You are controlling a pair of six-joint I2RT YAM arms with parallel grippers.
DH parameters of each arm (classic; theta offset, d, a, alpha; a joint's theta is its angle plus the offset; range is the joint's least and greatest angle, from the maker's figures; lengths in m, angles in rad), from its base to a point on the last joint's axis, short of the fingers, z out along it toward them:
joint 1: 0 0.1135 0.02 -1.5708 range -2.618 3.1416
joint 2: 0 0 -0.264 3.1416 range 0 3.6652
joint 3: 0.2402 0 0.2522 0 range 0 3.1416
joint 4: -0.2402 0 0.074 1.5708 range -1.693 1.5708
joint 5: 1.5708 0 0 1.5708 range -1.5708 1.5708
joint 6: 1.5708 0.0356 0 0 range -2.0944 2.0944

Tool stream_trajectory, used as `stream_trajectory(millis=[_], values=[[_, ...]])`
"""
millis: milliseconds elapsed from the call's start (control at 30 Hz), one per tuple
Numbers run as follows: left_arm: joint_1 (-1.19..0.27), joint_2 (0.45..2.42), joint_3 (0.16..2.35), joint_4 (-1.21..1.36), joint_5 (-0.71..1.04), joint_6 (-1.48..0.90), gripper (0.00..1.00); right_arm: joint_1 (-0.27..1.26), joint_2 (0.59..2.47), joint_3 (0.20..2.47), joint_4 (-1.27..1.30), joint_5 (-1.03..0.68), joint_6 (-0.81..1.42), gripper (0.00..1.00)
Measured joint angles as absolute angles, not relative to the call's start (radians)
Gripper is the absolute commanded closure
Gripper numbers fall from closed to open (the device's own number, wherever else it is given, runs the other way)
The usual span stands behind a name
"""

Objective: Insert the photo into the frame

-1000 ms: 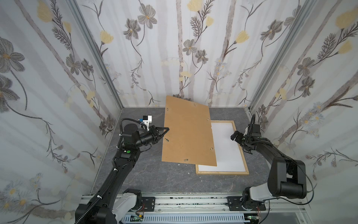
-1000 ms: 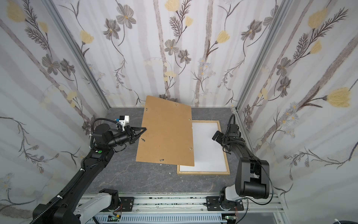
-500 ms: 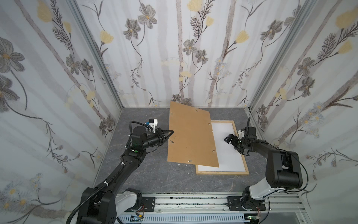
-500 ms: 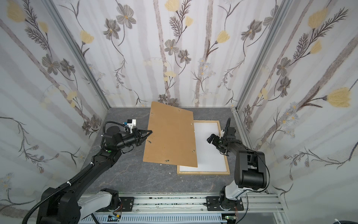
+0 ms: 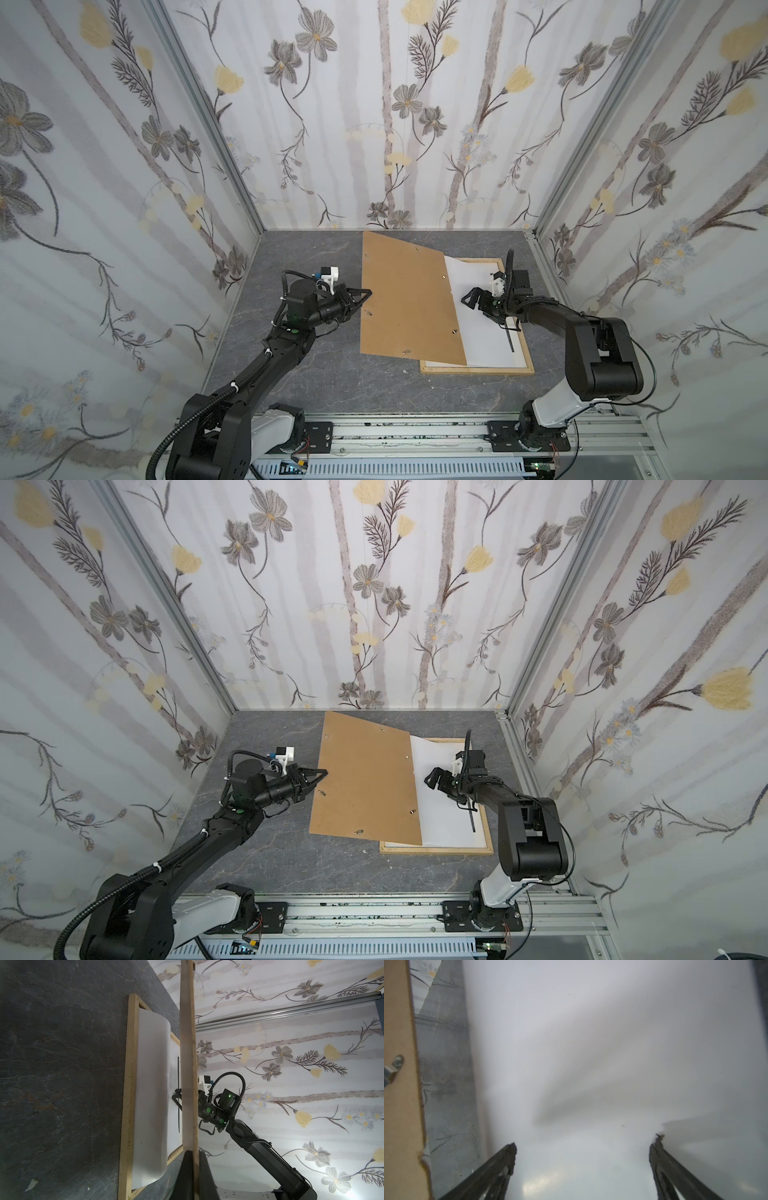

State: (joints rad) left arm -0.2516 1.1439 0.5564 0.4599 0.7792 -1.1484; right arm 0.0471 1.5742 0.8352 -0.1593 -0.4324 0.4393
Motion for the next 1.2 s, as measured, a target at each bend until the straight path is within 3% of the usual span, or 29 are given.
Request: stream_trajectory(millis=[367, 633, 1033, 1200], values=[[-0.248, 1.102, 0.556, 0.458, 0.778, -1.142, 1.0, 0.005, 1.427, 0.987, -0.359, -0.122, 0.384, 0.0], [-0.178, 1.047, 0.561, 0.436, 0.791, -1.142, 1.0, 0.073, 1.443, 0.912, -0.329, -0.282, 0.384, 0.0], [-0.099, 0.999, 0.551, 0.416, 0.839, -1.144, 1.0, 0.103, 1.557, 0.86, -0.284, -0.227, 0.385, 0.0], [-0.064, 0.978, 0.551, 0.411, 0.858, -1.144, 1.0, 0.187, 1.564, 0.889, -0.252, -0.319, 0.393, 0.0]])
